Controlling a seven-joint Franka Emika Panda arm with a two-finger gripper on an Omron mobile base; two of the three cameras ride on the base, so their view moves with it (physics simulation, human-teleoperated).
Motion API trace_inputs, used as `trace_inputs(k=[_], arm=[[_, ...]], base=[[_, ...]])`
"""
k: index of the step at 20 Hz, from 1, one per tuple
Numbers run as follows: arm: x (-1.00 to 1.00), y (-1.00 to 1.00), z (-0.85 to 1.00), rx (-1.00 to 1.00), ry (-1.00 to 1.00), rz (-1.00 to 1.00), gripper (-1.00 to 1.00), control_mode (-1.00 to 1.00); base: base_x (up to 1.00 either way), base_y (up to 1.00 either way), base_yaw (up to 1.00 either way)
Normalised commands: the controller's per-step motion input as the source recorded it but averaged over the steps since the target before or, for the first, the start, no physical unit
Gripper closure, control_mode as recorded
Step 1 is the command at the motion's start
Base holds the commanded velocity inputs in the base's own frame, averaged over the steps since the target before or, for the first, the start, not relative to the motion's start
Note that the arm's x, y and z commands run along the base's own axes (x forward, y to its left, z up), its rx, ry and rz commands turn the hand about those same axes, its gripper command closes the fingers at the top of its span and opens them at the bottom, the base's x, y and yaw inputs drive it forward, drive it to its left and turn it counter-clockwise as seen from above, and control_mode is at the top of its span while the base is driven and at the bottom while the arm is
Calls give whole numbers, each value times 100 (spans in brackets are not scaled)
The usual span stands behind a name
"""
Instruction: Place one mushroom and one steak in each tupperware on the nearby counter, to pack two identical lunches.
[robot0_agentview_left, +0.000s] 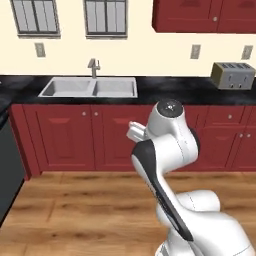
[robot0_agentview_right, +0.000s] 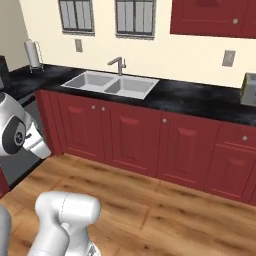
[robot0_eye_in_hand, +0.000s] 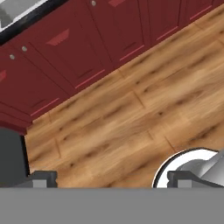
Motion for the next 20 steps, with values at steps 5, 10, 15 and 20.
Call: trace_inputs(k=[5, 10, 15, 20], arm=[[0, 0, 0, 0, 0, 0, -100, 100], [0, 0, 0, 0, 0, 0, -100, 100], [0, 0, 0, 0, 0, 0, -100, 100], [0, 0, 0, 0, 0, 0, -100, 100]], base=[[-100, 100, 0], [-100, -11, -12], [-100, -68, -7], [-100, 51, -22]])
